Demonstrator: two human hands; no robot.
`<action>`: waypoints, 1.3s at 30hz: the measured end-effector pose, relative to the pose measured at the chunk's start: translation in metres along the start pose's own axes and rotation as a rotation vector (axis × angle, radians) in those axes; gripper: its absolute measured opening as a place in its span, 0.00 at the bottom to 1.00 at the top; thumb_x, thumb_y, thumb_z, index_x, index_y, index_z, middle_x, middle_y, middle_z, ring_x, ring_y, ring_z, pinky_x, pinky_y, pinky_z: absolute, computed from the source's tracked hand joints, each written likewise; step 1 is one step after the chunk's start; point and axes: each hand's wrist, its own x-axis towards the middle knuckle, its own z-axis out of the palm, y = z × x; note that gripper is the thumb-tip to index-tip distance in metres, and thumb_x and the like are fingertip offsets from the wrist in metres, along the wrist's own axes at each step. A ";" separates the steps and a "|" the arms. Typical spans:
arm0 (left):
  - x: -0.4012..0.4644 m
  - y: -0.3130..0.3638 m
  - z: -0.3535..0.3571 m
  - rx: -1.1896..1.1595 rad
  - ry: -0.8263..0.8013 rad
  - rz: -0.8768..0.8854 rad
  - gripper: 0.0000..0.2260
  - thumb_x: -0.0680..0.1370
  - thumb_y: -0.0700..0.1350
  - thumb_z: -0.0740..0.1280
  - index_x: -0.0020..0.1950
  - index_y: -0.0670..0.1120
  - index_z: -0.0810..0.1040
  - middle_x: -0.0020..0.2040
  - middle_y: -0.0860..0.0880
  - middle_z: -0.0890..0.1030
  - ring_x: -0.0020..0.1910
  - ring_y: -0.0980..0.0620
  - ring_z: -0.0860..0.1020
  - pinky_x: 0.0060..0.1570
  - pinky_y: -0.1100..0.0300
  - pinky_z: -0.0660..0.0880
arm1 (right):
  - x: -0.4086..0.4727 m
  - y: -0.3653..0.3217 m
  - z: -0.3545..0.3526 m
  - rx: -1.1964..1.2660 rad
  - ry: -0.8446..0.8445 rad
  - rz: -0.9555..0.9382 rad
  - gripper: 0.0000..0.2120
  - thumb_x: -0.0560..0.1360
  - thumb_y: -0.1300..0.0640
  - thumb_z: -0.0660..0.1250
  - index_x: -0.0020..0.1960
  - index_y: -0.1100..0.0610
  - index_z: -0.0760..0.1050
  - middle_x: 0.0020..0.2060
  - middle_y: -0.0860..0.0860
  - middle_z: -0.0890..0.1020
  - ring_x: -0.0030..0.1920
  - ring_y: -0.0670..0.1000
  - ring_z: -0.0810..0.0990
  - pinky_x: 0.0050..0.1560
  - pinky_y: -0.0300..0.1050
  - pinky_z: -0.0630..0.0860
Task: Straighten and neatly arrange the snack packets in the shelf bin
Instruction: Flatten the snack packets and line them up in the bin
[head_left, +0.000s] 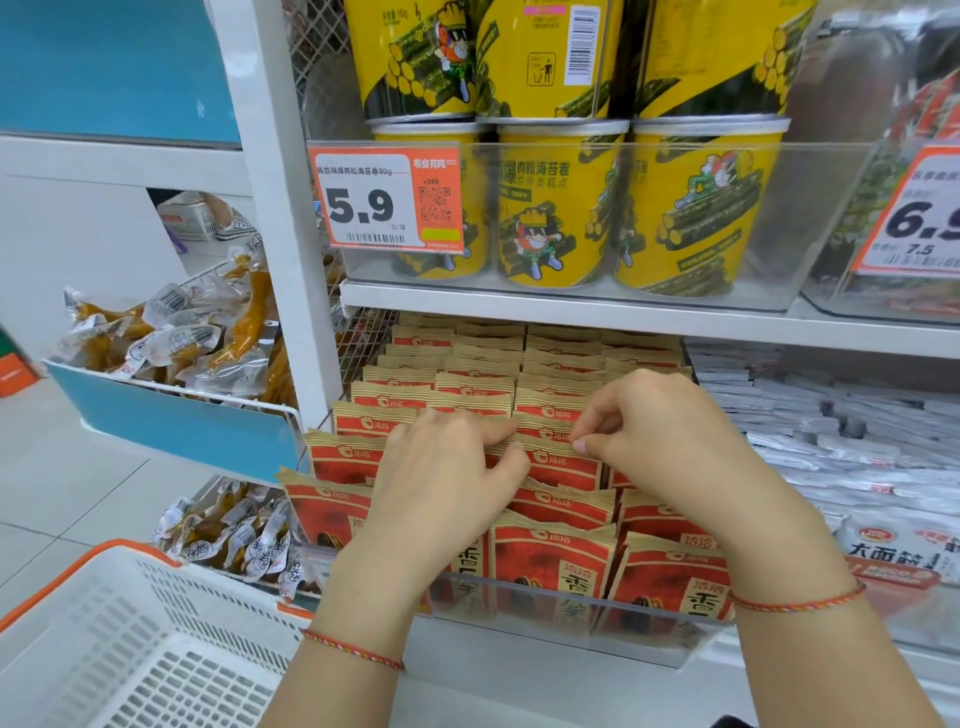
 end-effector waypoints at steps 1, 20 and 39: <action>0.000 0.000 0.000 -0.007 0.001 -0.001 0.17 0.81 0.57 0.58 0.69 0.59 0.75 0.67 0.58 0.77 0.68 0.53 0.69 0.67 0.53 0.63 | -0.001 0.000 -0.001 0.018 -0.006 -0.001 0.05 0.72 0.47 0.71 0.38 0.44 0.80 0.38 0.43 0.83 0.48 0.49 0.80 0.52 0.48 0.76; 0.004 -0.005 0.006 -0.406 0.211 0.091 0.18 0.80 0.62 0.57 0.65 0.58 0.77 0.60 0.62 0.78 0.61 0.63 0.73 0.59 0.64 0.69 | -0.015 0.000 -0.020 0.090 0.050 -0.080 0.09 0.72 0.47 0.71 0.34 0.44 0.77 0.32 0.40 0.79 0.41 0.45 0.78 0.44 0.47 0.76; 0.002 -0.001 -0.004 -1.074 0.251 0.101 0.15 0.72 0.52 0.67 0.58 0.49 0.78 0.53 0.53 0.85 0.54 0.55 0.82 0.54 0.60 0.78 | -0.013 -0.015 -0.019 1.049 0.461 -0.212 0.12 0.81 0.52 0.58 0.53 0.50 0.81 0.46 0.43 0.85 0.49 0.44 0.83 0.47 0.42 0.80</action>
